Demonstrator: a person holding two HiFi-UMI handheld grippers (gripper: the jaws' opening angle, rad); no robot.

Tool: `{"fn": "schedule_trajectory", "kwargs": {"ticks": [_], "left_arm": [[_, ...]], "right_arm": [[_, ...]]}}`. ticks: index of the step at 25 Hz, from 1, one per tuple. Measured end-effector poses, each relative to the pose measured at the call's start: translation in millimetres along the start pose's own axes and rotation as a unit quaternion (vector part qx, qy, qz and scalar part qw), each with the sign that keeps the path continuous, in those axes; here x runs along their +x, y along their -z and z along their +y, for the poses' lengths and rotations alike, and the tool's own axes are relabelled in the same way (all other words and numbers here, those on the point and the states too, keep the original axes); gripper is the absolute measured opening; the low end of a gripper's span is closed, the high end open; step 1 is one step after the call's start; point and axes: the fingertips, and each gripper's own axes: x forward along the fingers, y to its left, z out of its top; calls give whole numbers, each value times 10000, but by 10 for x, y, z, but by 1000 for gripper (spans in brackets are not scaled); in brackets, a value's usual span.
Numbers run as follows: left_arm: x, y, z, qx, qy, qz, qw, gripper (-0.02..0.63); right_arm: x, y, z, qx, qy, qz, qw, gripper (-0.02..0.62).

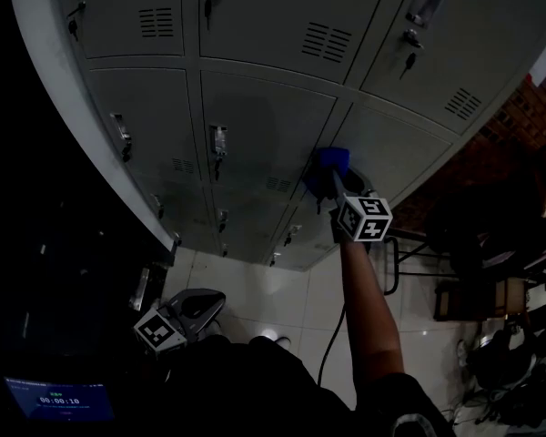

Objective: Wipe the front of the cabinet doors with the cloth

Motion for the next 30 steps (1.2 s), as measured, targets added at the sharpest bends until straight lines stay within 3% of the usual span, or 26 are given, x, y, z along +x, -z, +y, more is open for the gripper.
{"fn": "schedule_trajectory", "kwargs": {"ticks": [30], "left_arm": [[872,43,-521,3,545,120,9984,0]], "right_arm": [[-1149,273,-1870,140,1445,226,9892,78]]}}
